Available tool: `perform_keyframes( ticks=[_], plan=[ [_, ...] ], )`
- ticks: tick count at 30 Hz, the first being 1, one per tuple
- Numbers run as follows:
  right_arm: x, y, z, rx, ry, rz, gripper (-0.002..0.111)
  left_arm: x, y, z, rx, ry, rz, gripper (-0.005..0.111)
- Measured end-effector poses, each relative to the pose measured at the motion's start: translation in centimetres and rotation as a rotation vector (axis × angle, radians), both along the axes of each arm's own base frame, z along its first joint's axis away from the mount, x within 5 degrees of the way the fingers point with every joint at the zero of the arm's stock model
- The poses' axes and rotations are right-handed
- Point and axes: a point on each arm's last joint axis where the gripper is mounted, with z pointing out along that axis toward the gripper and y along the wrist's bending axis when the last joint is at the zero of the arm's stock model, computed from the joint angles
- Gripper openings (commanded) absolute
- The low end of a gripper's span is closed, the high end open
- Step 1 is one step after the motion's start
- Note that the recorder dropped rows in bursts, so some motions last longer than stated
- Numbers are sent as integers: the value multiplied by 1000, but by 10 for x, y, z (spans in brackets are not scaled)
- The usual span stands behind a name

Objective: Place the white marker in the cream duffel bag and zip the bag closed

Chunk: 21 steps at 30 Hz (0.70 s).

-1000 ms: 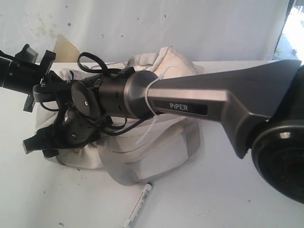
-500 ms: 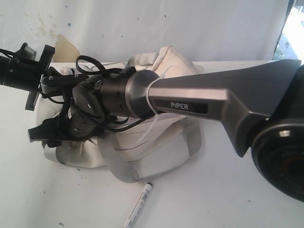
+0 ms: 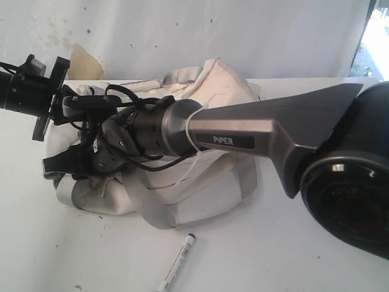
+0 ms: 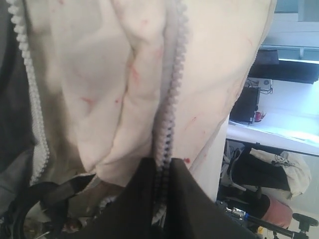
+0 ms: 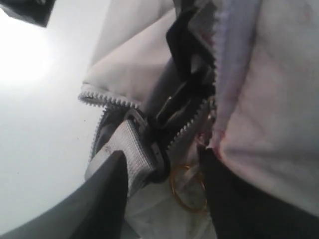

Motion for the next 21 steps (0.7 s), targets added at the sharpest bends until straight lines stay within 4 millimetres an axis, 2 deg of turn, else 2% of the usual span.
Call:
perform_keyframes(
  ticks=[14,21],
  plan=[
    [16,-9,1,37,-8,-51,44,0,0,0,-4,3,4,0],
    [18,-12,-5,-5,-30,-35,32,0,0,0,-6,10,8,0]
  ],
)
